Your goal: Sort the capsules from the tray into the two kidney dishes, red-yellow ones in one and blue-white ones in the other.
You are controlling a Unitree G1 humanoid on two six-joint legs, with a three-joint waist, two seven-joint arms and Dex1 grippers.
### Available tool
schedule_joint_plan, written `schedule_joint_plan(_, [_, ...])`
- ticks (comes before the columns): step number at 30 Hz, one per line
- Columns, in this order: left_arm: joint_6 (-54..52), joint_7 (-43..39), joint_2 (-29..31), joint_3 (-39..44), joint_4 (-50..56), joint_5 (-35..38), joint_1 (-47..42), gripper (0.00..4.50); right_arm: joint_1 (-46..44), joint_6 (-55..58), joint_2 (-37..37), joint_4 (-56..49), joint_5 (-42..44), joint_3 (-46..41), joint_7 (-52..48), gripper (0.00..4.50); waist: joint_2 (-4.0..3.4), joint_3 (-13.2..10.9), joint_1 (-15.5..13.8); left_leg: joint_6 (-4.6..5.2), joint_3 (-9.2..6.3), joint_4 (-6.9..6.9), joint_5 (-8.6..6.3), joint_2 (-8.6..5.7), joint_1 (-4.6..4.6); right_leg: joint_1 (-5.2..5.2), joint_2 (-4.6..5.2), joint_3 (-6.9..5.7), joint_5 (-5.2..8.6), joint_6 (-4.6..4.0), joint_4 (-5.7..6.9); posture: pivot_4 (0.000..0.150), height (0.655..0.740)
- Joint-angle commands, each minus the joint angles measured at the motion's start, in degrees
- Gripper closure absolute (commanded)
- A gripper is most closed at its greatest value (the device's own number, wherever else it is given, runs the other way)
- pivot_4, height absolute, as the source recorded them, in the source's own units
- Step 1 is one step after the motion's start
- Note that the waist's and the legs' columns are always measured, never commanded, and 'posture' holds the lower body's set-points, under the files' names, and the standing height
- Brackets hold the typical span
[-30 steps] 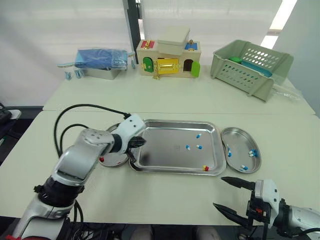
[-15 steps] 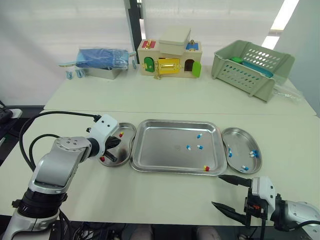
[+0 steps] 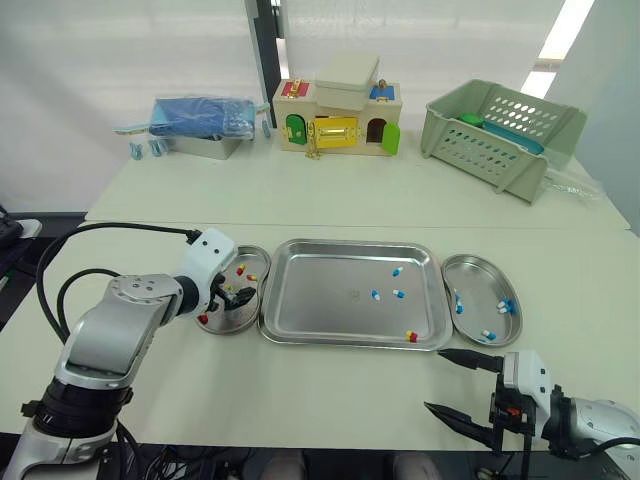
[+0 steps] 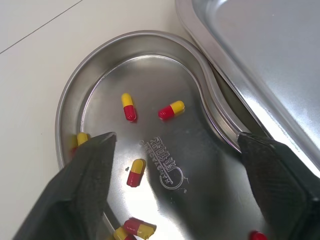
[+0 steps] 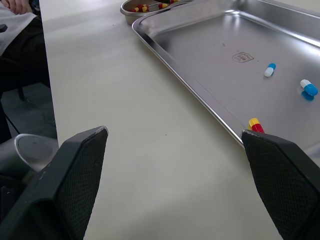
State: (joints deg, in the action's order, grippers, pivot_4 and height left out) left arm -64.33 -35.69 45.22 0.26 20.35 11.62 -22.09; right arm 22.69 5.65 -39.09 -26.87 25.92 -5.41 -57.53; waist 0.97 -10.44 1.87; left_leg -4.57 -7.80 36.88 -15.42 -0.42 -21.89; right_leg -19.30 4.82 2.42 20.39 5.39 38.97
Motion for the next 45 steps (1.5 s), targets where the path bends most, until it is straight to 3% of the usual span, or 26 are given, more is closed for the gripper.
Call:
schedule_joint_plan(1, [1.11, -1.00, 1.77, 1.92, 2.23, 1.25, -0.08, 0.03, 0.47, 0.21, -0.69, -1.73, 1.34, -1.01, -0.60, 0.00, 0.00, 0.00, 0.00, 0.00, 0.00, 0.00, 0.00, 0.00, 0.00, 0.00, 0.00, 0.00, 0.00, 0.00, 0.00, 0.150, 0.7400])
schedule_joint_plan(7, [1.95, -8.01, 3.45, 11.56, 4.11, 9.74, 4.30, 0.03, -0.07, 2.36, -3.17, -0.68, 4.32, -5.06, -1.74, 0.00, 0.00, 0.00, 0.16, 0.00, 0.02, -0.01, 0.00, 0.01, -0.01, -0.02, 0.00, 0.02, 0.00, 0.00, 0.00, 0.150, 0.7400])
schedule_joint_plan(12, [13.04, -22.47, 11.22, 24.24, 5.26, 13.80, 19.34, 0.03, -0.13, 6.22, -8.09, 2.26, 7.20, -10.25, -5.46, 0.00, 0.00, 0.00, 0.57, 0.00, 0.06, -0.11, 0.00, 0.04, 0.03, -0.03, 0.00, 0.04, 0.00, -0.02, -0.03, 0.150, 0.7400])
schedule_joint_plan(17, [21.74, -31.85, 13.48, 36.13, 0.77, 13.96, 32.88, 0.03, -1.19, 9.93, -12.24, 5.57, 9.13, -15.76, -8.04, 0.00, -0.01, 0.00, 0.04, 0.02, 0.13, -0.10, -0.01, 0.02, 0.06, 0.01, 0.03, 0.07, 0.00, -0.03, -0.03, 0.150, 0.7400])
schedule_joint_plan(22, [30.26, -34.72, 14.33, 42.01, -4.94, 8.30, 43.22, 0.03, -0.94, 11.56, -15.68, 11.74, 8.37, -21.53, -11.40, 0.00, 0.04, -0.02, -0.09, 0.02, 0.13, -0.11, -0.02, 0.01, 0.03, 0.01, 0.06, 0.05, 0.00, -0.03, -0.09, 0.150, 0.7400])
schedule_joint_plan(27, [39.34, -33.92, 13.38, 44.14, -11.34, 2.82, 50.02, 0.03, -2.70, 10.73, -17.92, 19.72, 6.38, -24.32, -13.55, 0.00, 0.05, -0.02, -0.03, 0.04, 0.16, -0.19, -0.03, 0.00, 0.06, 0.00, 0.08, 0.06, 0.01, -0.03, -0.13, 0.150, 0.7400])
schedule_joint_plan(40, [40.51, -32.41, 10.42, 43.44, -10.72, 5.23, 50.58, 0.03, -9.41, 7.65, -19.08, 28.77, 1.97, -22.16, -17.64, 0.00, 0.04, -0.02, 0.03, 0.03, 0.17, -0.19, -0.03, 0.02, 0.06, 0.00, 0.08, 0.05, 0.01, -0.02, -0.10, 0.150, 0.7400])
schedule_joint_plan(45, [41.06, -32.69, 5.28, 43.34, -3.15, 11.51, 50.28, 0.03, -9.21, 8.23, -19.26, 29.28, 2.70, -22.63, -19.40, 0.00, 0.04, -0.02, 0.01, 0.03, 0.17, -0.19, -0.03, 0.02, 0.05, 0.00, 0.09, 0.06, 0.01, -0.03, -0.11, 0.150, 0.7400])
